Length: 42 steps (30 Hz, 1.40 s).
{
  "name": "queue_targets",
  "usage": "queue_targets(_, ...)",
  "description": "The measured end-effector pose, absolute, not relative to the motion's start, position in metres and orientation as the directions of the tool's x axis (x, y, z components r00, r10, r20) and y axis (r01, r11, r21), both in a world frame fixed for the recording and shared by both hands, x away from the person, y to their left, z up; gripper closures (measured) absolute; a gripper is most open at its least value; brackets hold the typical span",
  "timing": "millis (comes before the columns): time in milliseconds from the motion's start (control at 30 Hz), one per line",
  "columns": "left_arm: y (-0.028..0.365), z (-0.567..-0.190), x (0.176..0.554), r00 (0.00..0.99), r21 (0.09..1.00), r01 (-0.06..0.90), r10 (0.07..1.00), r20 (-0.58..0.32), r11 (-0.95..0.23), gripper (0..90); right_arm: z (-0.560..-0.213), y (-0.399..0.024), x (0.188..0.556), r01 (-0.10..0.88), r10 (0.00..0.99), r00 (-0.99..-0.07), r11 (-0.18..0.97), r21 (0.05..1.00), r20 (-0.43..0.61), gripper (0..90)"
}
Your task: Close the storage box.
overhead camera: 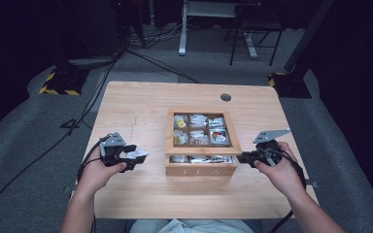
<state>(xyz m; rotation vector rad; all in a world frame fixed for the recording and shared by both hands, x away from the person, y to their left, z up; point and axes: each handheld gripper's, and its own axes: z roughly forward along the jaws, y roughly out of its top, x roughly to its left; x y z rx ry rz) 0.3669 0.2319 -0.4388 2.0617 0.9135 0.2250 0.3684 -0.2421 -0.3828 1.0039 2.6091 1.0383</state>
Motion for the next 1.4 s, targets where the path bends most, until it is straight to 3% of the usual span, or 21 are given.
queue_targets(1400, 0.235, -0.44, 0.368, 0.707, 0.759, 0.54, 0.685, -0.174, -0.364, 38.9, -0.41, -0.238, 0.371, 0.562, 0.62, -0.778, 0.61, 0.559, 0.106, 77.5)
